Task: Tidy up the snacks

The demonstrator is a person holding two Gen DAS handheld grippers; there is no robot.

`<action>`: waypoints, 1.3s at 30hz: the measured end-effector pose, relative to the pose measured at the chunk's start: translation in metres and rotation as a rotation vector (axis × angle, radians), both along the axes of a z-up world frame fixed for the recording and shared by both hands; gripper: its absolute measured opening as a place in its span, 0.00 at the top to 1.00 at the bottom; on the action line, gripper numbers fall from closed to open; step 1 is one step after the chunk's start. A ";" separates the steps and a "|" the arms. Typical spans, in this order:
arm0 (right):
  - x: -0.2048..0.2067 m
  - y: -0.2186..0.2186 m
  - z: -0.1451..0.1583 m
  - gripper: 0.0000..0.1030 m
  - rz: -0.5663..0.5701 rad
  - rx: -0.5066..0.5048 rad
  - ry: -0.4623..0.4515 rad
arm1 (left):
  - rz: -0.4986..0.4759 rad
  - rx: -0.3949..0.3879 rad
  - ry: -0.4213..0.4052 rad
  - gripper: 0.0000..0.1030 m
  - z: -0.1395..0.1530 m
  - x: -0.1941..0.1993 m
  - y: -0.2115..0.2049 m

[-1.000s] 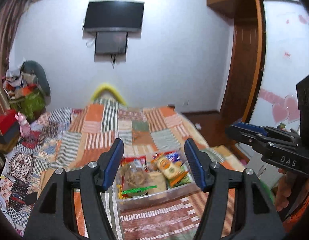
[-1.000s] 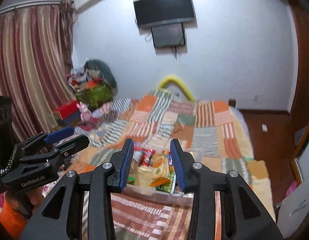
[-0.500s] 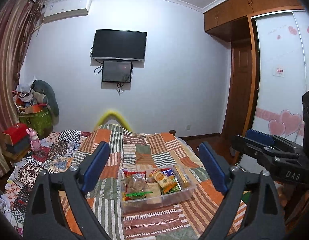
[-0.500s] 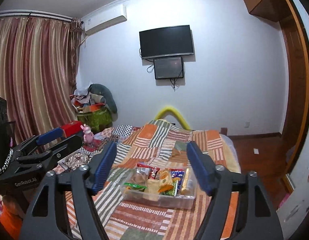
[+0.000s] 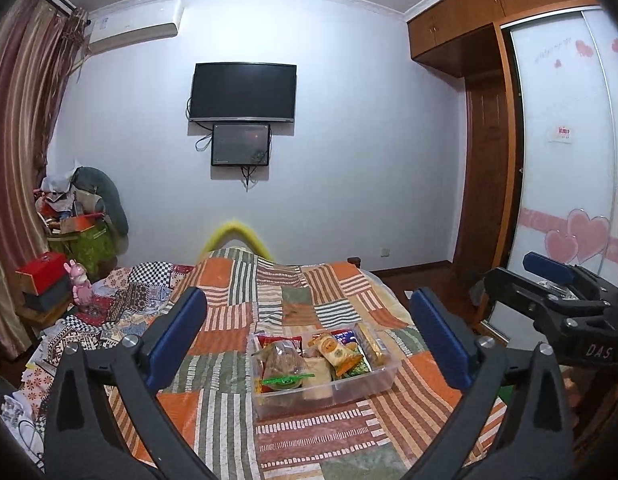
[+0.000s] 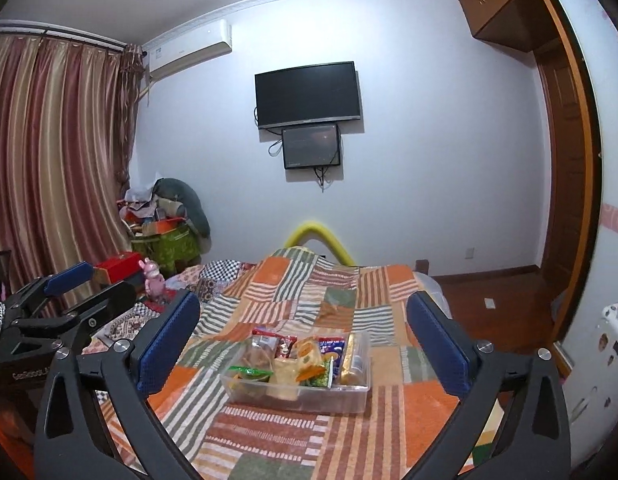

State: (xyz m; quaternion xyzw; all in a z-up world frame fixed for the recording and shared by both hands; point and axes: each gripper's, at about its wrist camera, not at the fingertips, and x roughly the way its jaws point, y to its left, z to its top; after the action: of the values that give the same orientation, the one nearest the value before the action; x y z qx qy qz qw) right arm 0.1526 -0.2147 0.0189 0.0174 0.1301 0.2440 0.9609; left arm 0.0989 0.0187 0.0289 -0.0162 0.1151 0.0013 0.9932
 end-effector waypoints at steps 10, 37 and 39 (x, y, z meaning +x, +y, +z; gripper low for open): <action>-0.006 0.000 -0.002 0.00 -0.017 -0.028 -0.015 | 0.001 0.012 0.004 0.00 -0.004 0.002 -0.002; -0.007 -0.002 -0.001 0.00 -0.026 -0.035 -0.015 | -0.027 0.011 0.005 0.00 -0.003 0.003 -0.004; -0.007 -0.002 -0.001 0.00 -0.028 -0.036 -0.016 | -0.030 0.011 0.005 0.00 -0.003 0.004 -0.005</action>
State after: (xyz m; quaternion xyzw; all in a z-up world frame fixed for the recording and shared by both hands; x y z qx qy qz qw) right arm 0.1460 -0.2171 0.0178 -0.0001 0.1266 0.2284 0.9653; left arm 0.1024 0.0139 0.0257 -0.0088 0.1178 -0.0127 0.9929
